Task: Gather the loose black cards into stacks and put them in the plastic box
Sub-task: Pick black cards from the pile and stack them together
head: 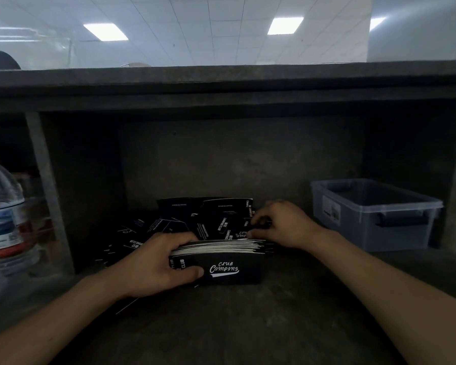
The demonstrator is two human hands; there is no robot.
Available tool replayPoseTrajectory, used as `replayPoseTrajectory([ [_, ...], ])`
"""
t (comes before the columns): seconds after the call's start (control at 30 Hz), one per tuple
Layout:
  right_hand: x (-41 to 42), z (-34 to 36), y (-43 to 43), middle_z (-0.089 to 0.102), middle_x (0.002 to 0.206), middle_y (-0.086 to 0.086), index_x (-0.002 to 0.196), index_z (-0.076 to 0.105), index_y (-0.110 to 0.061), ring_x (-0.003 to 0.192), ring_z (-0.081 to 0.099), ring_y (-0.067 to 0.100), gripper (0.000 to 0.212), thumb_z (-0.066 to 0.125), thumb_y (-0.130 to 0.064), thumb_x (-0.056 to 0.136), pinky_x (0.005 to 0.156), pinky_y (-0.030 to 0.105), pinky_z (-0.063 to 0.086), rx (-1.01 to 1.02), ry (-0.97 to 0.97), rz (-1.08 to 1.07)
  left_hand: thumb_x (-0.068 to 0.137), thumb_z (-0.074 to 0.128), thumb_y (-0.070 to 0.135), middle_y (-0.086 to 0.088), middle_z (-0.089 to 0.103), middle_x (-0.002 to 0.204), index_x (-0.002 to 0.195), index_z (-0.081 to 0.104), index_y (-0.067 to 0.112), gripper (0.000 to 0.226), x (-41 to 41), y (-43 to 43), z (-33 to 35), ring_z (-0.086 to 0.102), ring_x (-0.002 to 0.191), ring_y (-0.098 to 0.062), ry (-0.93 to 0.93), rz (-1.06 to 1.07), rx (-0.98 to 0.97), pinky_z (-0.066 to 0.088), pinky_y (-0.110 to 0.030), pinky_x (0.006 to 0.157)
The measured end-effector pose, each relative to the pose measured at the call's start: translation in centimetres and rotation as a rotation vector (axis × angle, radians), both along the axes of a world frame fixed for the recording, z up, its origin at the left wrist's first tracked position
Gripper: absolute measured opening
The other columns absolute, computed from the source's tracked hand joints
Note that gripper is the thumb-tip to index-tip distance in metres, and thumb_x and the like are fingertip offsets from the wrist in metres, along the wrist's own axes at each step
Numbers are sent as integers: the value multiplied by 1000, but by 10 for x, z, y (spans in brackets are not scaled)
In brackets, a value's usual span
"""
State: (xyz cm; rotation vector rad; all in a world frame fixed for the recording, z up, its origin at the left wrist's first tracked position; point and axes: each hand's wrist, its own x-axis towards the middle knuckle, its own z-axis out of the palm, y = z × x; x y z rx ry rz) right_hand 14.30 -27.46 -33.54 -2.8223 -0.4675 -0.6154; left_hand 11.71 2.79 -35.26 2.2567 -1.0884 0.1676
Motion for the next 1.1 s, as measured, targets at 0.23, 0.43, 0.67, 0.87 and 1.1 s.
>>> replayPoseTrajectory([
  [0.23,6,-4,-4,69,111,-7,117,69,-29,96,62,8,45,83,-26,74,83,19,43,33,140,-32,86,76,31,11,73,95,103,67,30,19,-3,0,1,71,86,-8,18,-18,-7,55,-20,72],
  [0.43,5,10,-11,67,83,0,89,70,-20,82,64,14,24,77,0,78,75,23,51,775,46,-70,86,77,27,12,73,95,103,67,30,20,-3,0,1,71,87,-8,20,-18,-16,55,-19,73],
  [0.67,-1,23,-8,72,90,-4,84,73,-23,84,64,9,20,69,-4,84,63,17,47,1205,1,-92,85,77,29,13,73,100,108,68,27,25,-3,1,1,71,92,-6,27,-6,-5,58,-26,79],
  [0.87,-20,16,6,75,93,-8,86,79,-29,92,67,7,19,71,-12,83,66,21,52,752,637,165,79,82,34,30,62,117,133,51,39,63,1,2,-2,65,106,4,-48,41,-24,52,-16,89],
  [1.1,-1,2,7,70,121,8,123,66,-20,107,68,17,28,54,-10,100,88,24,55,747,294,197,83,77,32,13,73,101,107,63,37,28,0,1,-1,72,91,-9,7,-18,-34,58,-27,77],
])
